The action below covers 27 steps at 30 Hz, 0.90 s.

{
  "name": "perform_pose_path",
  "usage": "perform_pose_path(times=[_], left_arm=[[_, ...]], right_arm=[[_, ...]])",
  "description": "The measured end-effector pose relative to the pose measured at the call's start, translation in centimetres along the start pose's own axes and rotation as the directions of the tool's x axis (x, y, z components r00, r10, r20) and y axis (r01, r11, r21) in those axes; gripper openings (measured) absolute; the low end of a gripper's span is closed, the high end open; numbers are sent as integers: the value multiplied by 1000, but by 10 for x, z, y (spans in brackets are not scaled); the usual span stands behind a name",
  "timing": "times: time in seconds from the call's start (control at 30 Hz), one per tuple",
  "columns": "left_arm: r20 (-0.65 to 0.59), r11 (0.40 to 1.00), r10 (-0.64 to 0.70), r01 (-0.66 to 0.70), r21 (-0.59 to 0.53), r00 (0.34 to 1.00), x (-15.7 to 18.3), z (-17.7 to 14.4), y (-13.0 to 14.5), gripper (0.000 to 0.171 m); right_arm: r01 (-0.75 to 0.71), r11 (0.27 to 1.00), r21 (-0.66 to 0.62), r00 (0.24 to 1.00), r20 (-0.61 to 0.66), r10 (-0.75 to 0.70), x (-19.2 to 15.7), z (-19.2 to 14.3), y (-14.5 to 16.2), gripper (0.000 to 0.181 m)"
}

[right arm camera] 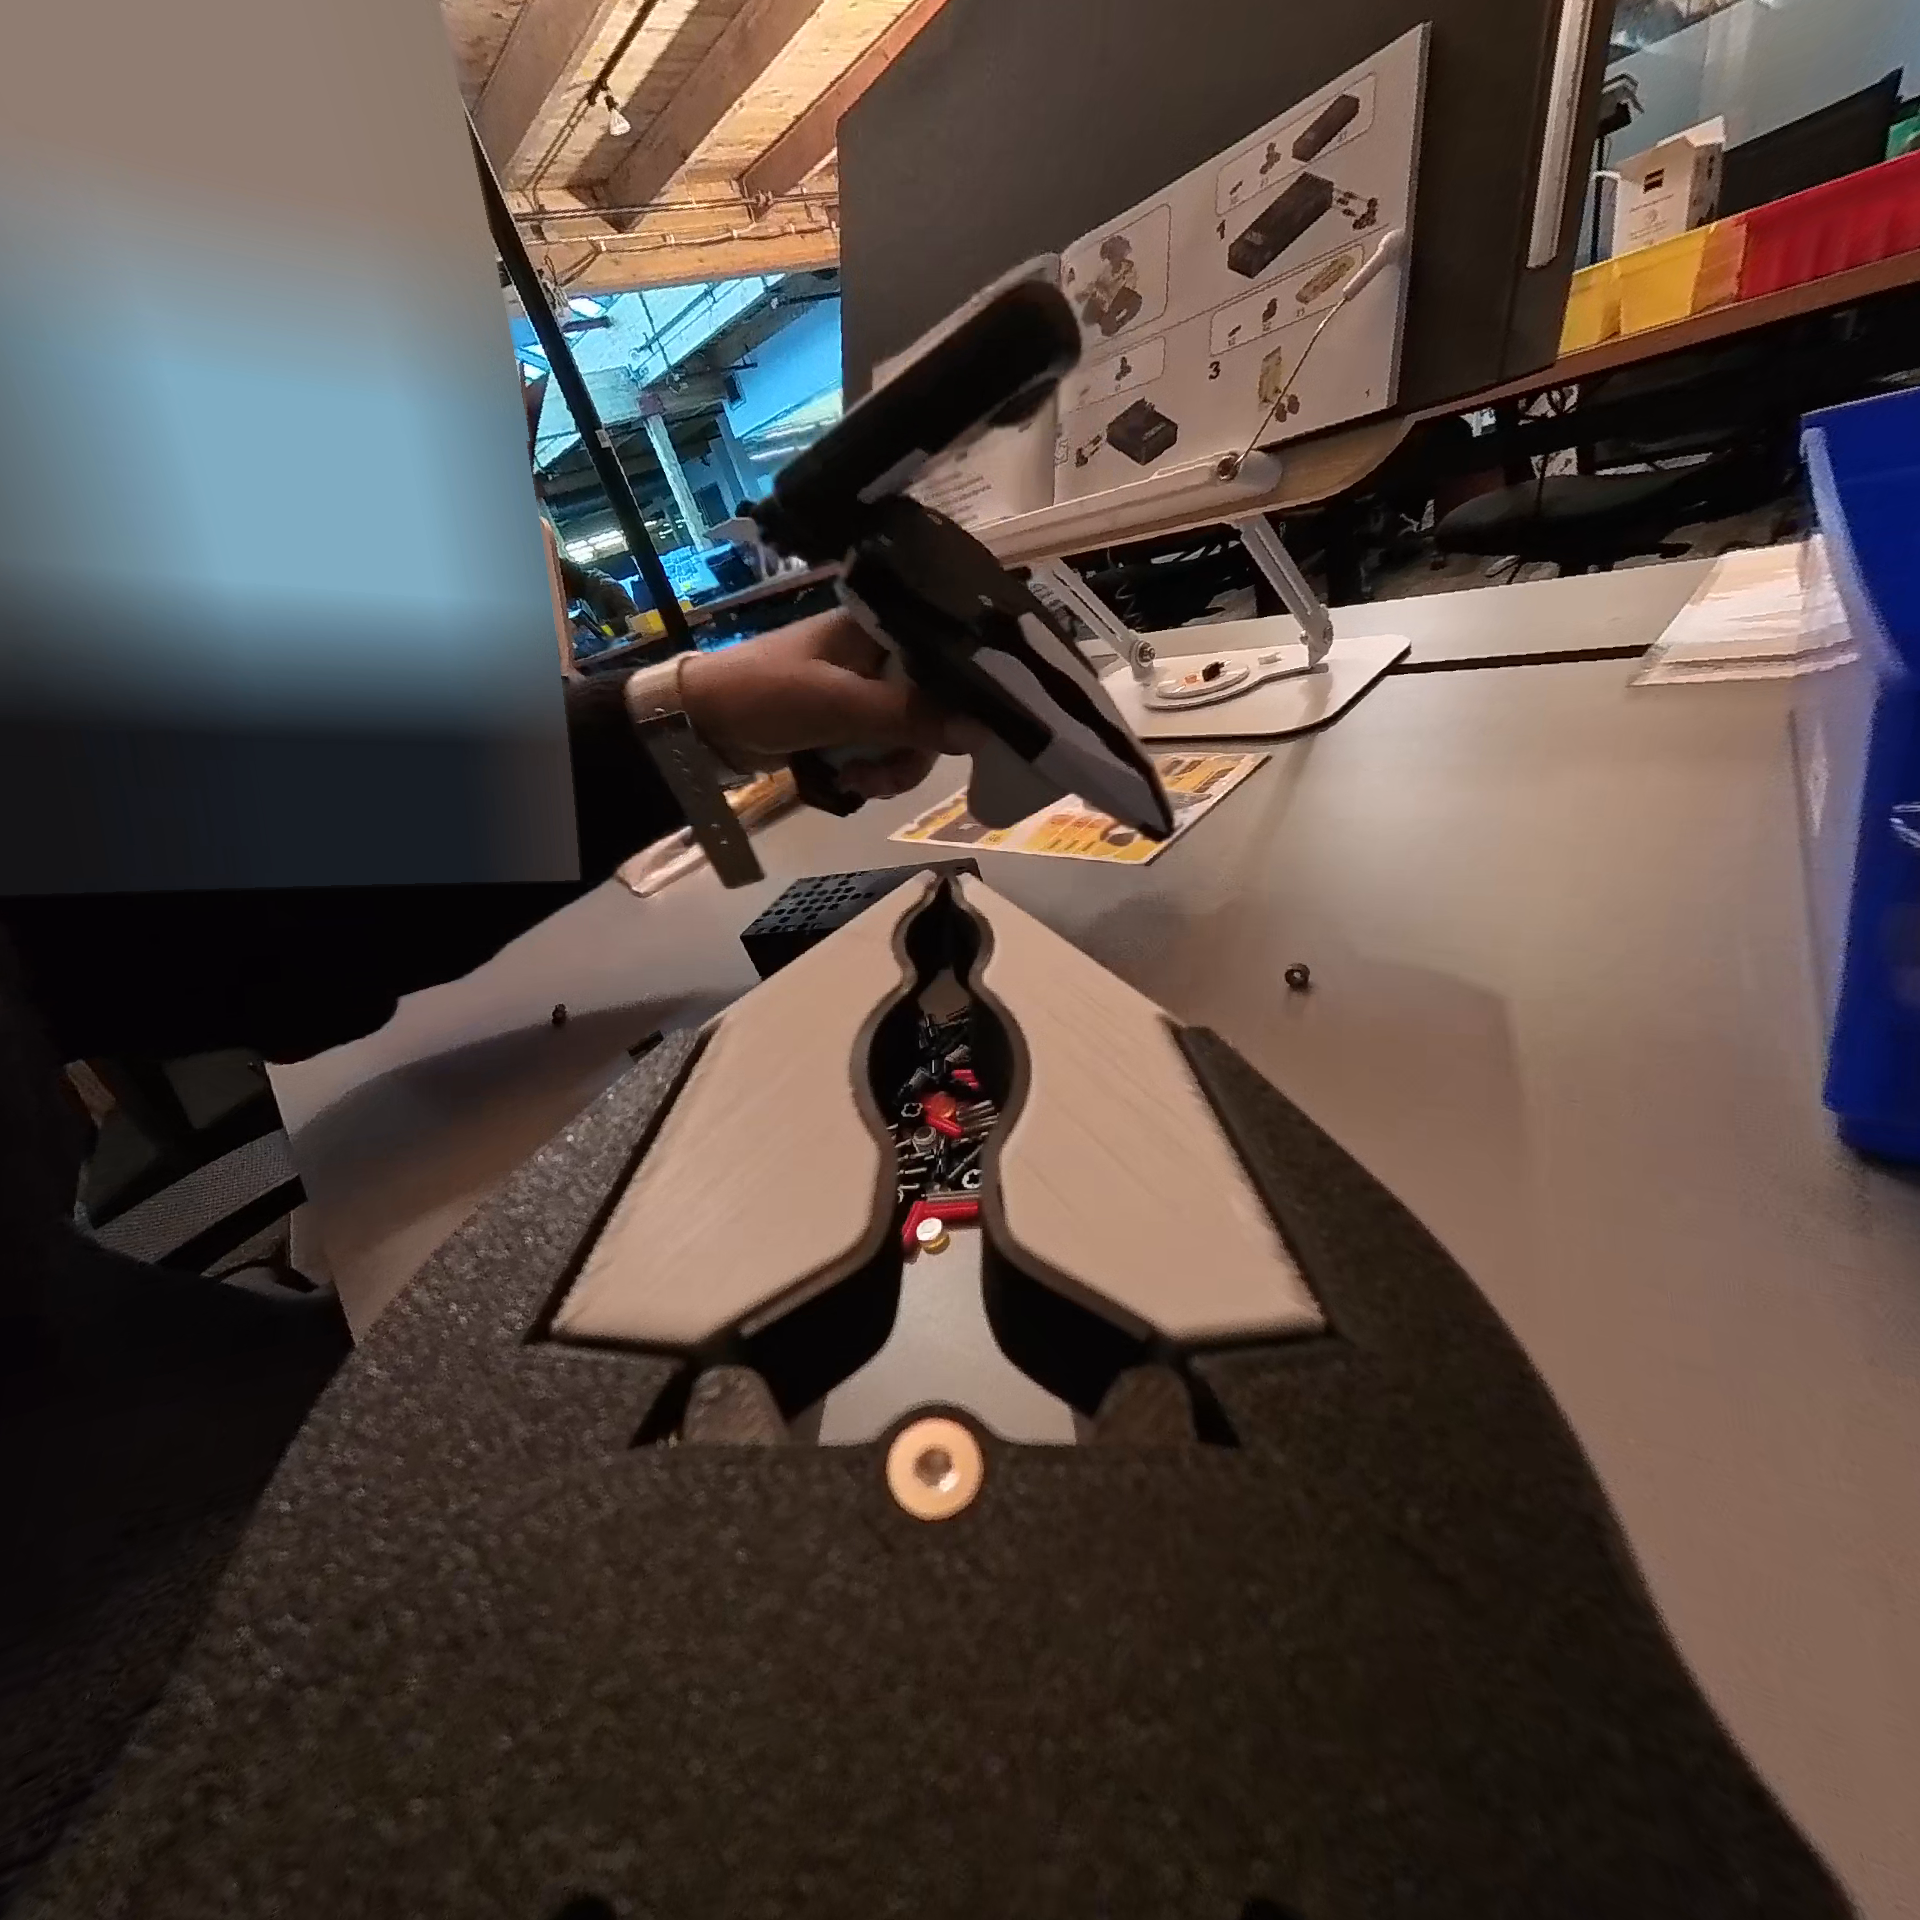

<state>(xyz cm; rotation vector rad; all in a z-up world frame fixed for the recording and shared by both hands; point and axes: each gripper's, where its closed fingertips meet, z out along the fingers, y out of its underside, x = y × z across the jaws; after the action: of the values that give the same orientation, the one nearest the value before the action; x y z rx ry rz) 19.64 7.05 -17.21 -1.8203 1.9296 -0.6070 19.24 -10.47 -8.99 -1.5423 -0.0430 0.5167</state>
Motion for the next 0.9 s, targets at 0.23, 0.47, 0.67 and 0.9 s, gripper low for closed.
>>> perform_pose_path(times=[0.23, 0.47, 0.67, 0.9], left_arm=[[-292, 976, 175, -204, -71, 940, 106, -15, 25, 6], [-206, 980, 186, -196, -29, 961, 106, -14, 15, 31], [-165, 995, 102, -97, 36, 981, 82, -2, -17, 32], [-138, 991, 120, -126, -36, 983, 63, 44, -25, 32]], right_arm=[[3, 1000, 4, 1000, 1, -3, -1, 0, -1, 0], [13, 1000, 9, 1000, 1, -13, -2, -1, -1, 0], [27, 999, 18, 1000, -5, -27, -2, -2, -2, 0], [19, 1000, 25, 1000, -5, -18, -1, -2, -3, 0]])
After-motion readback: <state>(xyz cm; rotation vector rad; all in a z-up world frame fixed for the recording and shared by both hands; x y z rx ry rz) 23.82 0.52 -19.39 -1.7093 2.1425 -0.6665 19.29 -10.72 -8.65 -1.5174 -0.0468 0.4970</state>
